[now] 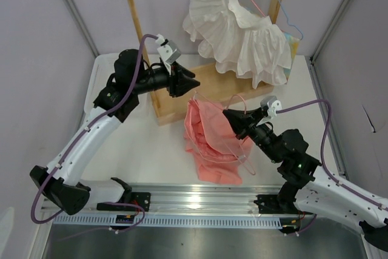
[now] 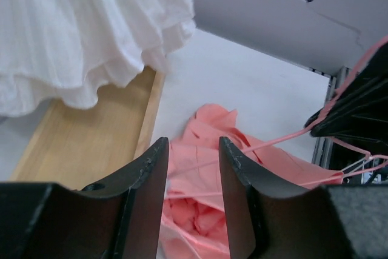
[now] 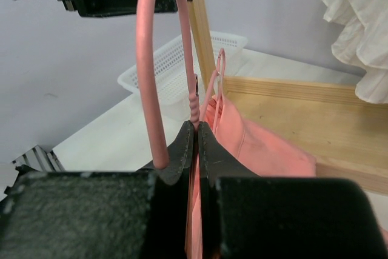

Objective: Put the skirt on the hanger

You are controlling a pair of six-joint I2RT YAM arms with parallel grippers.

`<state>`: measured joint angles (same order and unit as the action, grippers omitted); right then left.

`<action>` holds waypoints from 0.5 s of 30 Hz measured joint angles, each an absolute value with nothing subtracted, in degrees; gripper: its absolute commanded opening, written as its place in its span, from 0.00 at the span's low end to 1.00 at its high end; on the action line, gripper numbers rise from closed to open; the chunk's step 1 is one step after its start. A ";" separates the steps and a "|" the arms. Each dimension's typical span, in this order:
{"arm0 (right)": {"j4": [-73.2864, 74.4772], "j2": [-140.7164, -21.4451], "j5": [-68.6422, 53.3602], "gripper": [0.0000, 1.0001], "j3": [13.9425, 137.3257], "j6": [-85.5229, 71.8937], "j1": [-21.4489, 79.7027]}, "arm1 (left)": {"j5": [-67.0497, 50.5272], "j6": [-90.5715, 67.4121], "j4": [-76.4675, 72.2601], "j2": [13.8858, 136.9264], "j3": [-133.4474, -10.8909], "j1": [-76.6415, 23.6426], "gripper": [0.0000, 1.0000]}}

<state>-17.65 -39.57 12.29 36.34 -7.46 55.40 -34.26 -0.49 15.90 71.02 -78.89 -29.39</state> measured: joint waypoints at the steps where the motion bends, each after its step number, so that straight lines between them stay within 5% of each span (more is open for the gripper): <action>1: -16.93 -39.53 11.86 0.00 36.95 -7.49 55.37 | -35.40 1.50 17.56 72.05 -81.71 -29.95 0.45; 6: -13.96 -39.35 10.00 0.00 39.29 -8.01 55.35 | -35.31 10.63 25.54 75.61 -89.71 -37.36 0.45; 15: -10.13 -37.98 8.93 0.00 39.62 -9.65 55.31 | -25.67 19.31 30.70 75.40 -82.19 -47.77 0.47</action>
<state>-10.13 -37.98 8.93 39.62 -9.65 55.31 -25.67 19.31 30.70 75.40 -82.19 -47.77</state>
